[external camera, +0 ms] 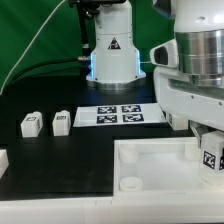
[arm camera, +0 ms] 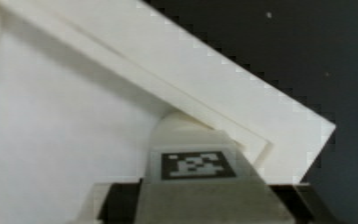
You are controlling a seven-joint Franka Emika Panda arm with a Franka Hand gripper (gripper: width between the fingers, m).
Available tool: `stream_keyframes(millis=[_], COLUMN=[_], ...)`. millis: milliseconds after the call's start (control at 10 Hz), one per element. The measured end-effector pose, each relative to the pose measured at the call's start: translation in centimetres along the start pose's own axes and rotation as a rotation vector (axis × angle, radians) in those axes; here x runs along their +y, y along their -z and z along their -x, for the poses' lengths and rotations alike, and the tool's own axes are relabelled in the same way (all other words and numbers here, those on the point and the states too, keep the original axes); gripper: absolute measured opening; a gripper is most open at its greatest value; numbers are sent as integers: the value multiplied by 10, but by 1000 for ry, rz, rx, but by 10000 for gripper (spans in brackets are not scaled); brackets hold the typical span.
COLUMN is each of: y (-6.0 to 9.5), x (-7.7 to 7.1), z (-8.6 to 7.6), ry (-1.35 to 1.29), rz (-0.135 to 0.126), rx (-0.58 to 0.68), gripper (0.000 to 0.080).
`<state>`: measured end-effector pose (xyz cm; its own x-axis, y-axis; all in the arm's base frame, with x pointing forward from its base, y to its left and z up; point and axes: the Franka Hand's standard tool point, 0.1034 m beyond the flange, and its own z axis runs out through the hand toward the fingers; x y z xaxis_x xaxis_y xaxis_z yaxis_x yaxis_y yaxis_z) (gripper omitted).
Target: Assemble one leg
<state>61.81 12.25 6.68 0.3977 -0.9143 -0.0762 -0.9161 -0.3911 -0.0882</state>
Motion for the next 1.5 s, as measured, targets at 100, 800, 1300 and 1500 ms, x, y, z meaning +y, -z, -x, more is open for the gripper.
stream_keyframes(millis=[100,800,1300,1500], y=[0,-2,-1,-1], x=[0,1,2,5], z=[0,5,1,-1], ry=[-76,-19,381,630], rz=[-3,1,-1,26], rx=[-6,-12,-10,-5], gripper=[295,641,649,649])
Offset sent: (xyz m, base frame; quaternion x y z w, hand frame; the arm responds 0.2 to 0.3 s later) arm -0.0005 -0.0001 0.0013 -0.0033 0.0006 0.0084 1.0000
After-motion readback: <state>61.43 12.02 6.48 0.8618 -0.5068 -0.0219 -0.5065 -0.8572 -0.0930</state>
